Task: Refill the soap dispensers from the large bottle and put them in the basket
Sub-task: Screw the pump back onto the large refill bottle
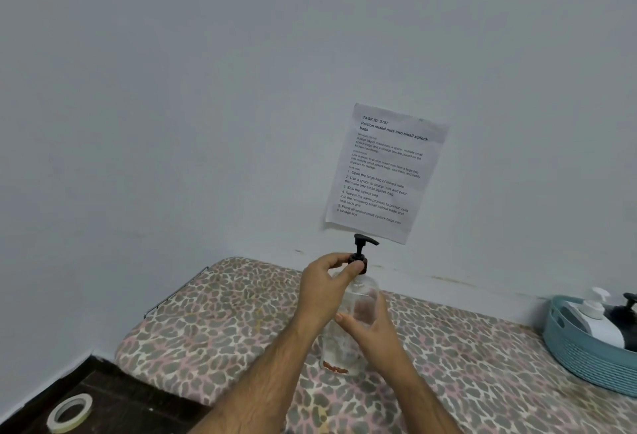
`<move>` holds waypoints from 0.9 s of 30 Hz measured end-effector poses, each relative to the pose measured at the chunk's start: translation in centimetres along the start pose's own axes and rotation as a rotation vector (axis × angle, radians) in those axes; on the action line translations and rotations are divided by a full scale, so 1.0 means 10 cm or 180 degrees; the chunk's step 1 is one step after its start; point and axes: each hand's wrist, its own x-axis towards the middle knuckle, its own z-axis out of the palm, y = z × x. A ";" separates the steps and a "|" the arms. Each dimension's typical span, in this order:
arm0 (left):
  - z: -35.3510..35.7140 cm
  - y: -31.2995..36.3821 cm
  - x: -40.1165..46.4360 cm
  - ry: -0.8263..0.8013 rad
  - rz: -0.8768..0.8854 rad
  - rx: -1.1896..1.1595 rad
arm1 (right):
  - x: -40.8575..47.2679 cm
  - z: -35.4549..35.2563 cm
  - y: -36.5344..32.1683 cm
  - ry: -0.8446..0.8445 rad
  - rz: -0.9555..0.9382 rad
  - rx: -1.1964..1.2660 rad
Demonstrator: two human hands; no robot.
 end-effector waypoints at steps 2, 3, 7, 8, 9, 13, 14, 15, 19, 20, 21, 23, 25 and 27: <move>-0.02 -0.02 -0.01 -0.0015 -0.0020 -0.0013 | 0.00 -0.03 -0.03 -0.0077 -0.0017 -0.0038; -0.03 -0.01 -0.01 -0.0025 -0.0010 0.0010 | 0.00 -0.04 -0.06 -0.0104 -0.0058 -0.0069; -0.06 -0.01 -0.02 -0.0159 0.0108 0.0144 | 0.05 -0.05 -0.18 0.0190 -0.0202 0.0311; -0.07 -0.02 -0.02 -0.0223 0.0120 0.0191 | 0.07 -0.04 -0.20 0.0277 -0.0227 0.0433; -0.08 -0.03 -0.02 -0.0295 0.0112 0.0256 | 0.07 -0.02 -0.23 0.0338 -0.0247 0.0447; -0.09 0.05 -0.05 -0.0636 0.0044 0.0444 | 0.07 0.03 -0.24 0.0501 -0.0330 0.0242; -0.09 0.08 -0.05 -0.0669 0.0002 0.0484 | 0.08 0.03 -0.23 0.0506 -0.0331 0.0229; -0.09 0.11 -0.03 -0.0678 -0.0025 0.0527 | 0.09 0.04 -0.23 0.0516 -0.0349 0.0211; -0.03 0.15 0.05 -0.0685 0.0124 0.0835 | 0.11 0.06 -0.18 0.0582 -0.0498 0.0048; -0.02 0.15 0.07 -0.0661 0.0113 0.0849 | 0.12 0.07 -0.16 0.0591 -0.0533 0.0049; -0.01 0.14 0.08 -0.0652 0.0107 0.0787 | 0.13 0.07 -0.13 0.0583 -0.0553 0.0042; -0.01 0.14 0.06 -0.0636 0.0057 0.0557 | 0.13 0.07 -0.13 0.0584 -0.0566 0.0024; -0.03 0.10 0.04 -0.0476 0.0057 0.0250 | 0.13 0.07 -0.14 0.0617 -0.0555 0.0049; -0.06 0.07 0.02 -0.0337 0.0076 -0.0001 | 0.12 0.07 -0.14 0.0649 -0.0581 0.0066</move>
